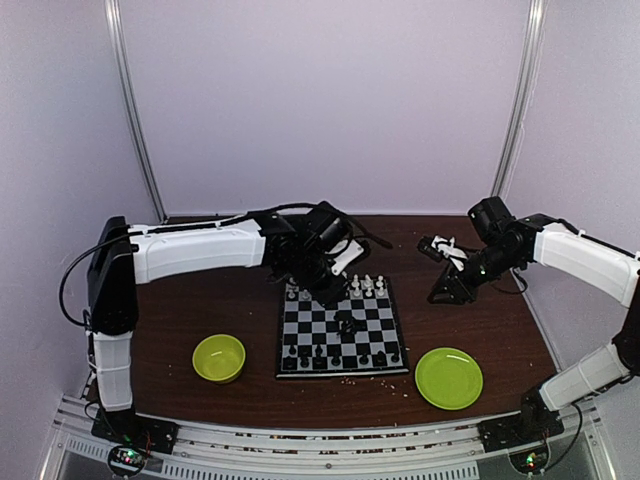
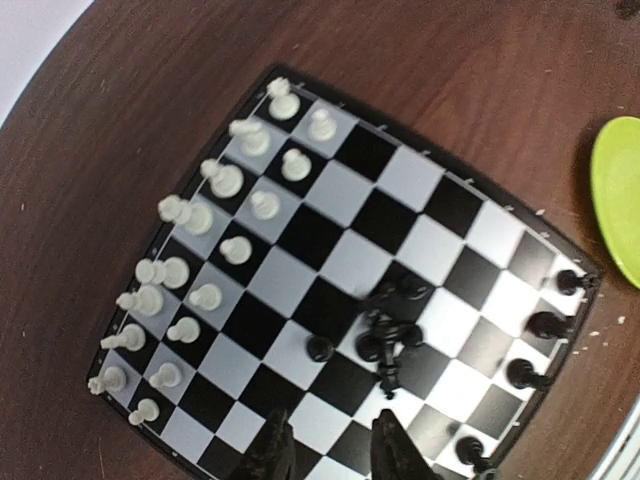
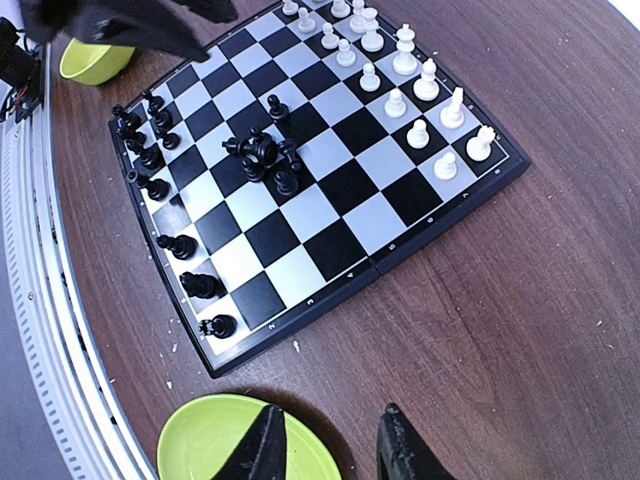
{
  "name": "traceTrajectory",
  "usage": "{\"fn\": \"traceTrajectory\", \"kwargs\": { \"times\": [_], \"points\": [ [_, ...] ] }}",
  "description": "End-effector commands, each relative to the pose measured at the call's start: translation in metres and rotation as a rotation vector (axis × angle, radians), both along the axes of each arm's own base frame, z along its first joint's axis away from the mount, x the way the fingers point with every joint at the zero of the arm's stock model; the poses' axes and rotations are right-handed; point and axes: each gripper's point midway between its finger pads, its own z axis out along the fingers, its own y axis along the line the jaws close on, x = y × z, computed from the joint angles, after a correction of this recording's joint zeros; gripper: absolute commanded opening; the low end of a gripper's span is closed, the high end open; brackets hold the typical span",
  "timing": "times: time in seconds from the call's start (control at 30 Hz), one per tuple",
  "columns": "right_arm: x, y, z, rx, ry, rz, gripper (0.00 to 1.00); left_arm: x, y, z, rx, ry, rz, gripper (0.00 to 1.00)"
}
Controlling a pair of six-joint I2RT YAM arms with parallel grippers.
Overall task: Set up the chess pieces on the board
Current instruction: Pick up the pawn from the chessboard.
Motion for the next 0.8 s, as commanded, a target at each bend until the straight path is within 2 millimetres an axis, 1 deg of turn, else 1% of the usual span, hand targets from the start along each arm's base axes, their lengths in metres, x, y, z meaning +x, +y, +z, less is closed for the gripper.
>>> {"fn": "traceTrajectory", "kwargs": {
  "times": [0.0,0.07,0.13,0.17,0.23,0.27,0.33,0.43,0.47,0.5,0.6,0.63,0.7,0.77],
  "points": [
    [0.005,0.002,0.007,0.010,-0.011,0.000,0.31,0.013,0.005,-0.019,-0.025,0.050,0.092,0.27],
    [0.006,0.004,0.009,0.026,-0.007,-0.012,0.31,0.016,0.011,-0.024,-0.011,0.057,0.109,0.27],
    [0.007,0.010,0.013,0.046,-0.012,-0.015,0.31,0.017,0.016,-0.023,-0.009,0.061,0.112,0.28],
    [0.006,0.013,0.014,0.048,-0.012,-0.004,0.31,0.017,0.019,-0.020,-0.010,0.058,0.114,0.29],
    [0.007,0.021,0.016,0.026,-0.016,0.016,0.31,0.014,0.025,-0.008,-0.019,0.052,0.089,0.34],
    [0.008,0.025,0.014,0.010,-0.015,0.024,0.31,0.013,0.031,0.002,-0.023,0.031,0.083,0.39],
    [0.011,0.034,0.011,-0.018,-0.008,0.041,0.31,0.022,0.051,0.027,-0.024,-0.060,0.134,0.50],
    [0.016,0.049,-0.001,-0.071,0.016,0.079,0.31,0.043,0.084,0.070,-0.072,-0.160,0.225,0.59],
    [0.017,0.056,-0.005,-0.090,0.021,0.091,0.31,0.050,0.094,0.090,-0.118,-0.184,0.258,0.60],
    [0.019,0.062,-0.010,-0.116,0.024,0.102,0.31,0.057,0.102,0.105,-0.162,-0.193,0.287,0.60],
    [0.023,0.079,-0.023,-0.178,0.028,0.140,0.31,0.075,0.116,0.144,-0.295,-0.230,0.336,0.60],
    [0.024,0.085,-0.027,-0.200,0.023,0.154,0.31,0.082,0.120,0.154,-0.330,-0.245,0.343,0.61],
    [0.028,0.097,-0.034,-0.237,0.016,0.180,0.31,0.094,0.123,0.166,-0.369,-0.276,0.351,0.60],
    [0.029,0.106,-0.041,-0.264,0.022,0.196,0.32,0.102,0.130,0.169,-0.398,-0.255,0.358,0.59]
  ]
}}
